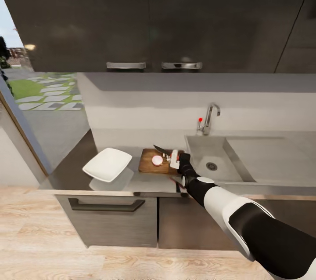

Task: In the kitchen, take the Vidalia onion out of the sink, dice it on the chopping board with the paring knife, put the diced onion into the bowl on the countertop, then place both the paring knife and the chopping board into the sink.

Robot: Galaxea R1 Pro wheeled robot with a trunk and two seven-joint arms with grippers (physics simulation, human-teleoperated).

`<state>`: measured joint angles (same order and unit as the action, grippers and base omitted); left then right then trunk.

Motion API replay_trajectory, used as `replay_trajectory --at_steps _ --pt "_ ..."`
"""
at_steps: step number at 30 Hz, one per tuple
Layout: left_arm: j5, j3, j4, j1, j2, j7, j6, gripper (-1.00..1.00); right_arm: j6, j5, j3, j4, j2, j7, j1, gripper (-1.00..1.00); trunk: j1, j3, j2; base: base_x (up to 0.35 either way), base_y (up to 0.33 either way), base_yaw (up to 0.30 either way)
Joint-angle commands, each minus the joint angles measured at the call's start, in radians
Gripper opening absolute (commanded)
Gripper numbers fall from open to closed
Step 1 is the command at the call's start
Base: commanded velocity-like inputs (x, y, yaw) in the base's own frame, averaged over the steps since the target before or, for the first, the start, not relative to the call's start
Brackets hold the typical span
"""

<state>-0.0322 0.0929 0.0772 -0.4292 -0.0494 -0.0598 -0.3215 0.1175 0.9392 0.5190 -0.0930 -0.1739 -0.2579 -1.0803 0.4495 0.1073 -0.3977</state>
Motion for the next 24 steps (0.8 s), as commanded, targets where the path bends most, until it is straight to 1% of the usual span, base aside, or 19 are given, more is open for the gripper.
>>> replay_trajectory --at_steps 1,4,11,16,24 --pt "-0.003 0.008 0.004 -0.002 0.000 -0.003 -0.007 1.00 0.007 0.010 0.001 0.001 -0.001 -0.004 -0.001 -1.00 0.000 0.002 -0.002 -0.100 0.269 0.000" --pt "-0.003 0.008 0.004 -0.002 0.000 -0.003 -0.007 1.00 0.007 0.010 0.000 0.001 -0.001 -0.004 -0.001 -1.00 0.000 0.002 -0.002 -0.039 0.133 0.000" --pt "-0.003 0.008 0.004 -0.002 0.000 -0.003 -0.007 1.00 0.007 0.009 0.000 0.000 -0.001 -0.006 -0.001 -1.00 0.000 0.002 -0.002 -0.004 0.011 0.000" --pt "-0.003 0.008 0.004 -0.002 0.000 -0.003 -0.007 1.00 0.007 0.009 0.000 0.001 -0.001 -0.006 -0.001 -1.00 0.000 0.002 -0.002 -0.121 0.051 0.000" --pt "-0.003 0.008 0.004 -0.002 0.002 -0.003 -0.007 1.00 0.007 0.009 0.000 0.001 -0.001 -0.006 -0.001 -1.00 0.000 0.002 -0.002 -0.013 0.007 0.000"
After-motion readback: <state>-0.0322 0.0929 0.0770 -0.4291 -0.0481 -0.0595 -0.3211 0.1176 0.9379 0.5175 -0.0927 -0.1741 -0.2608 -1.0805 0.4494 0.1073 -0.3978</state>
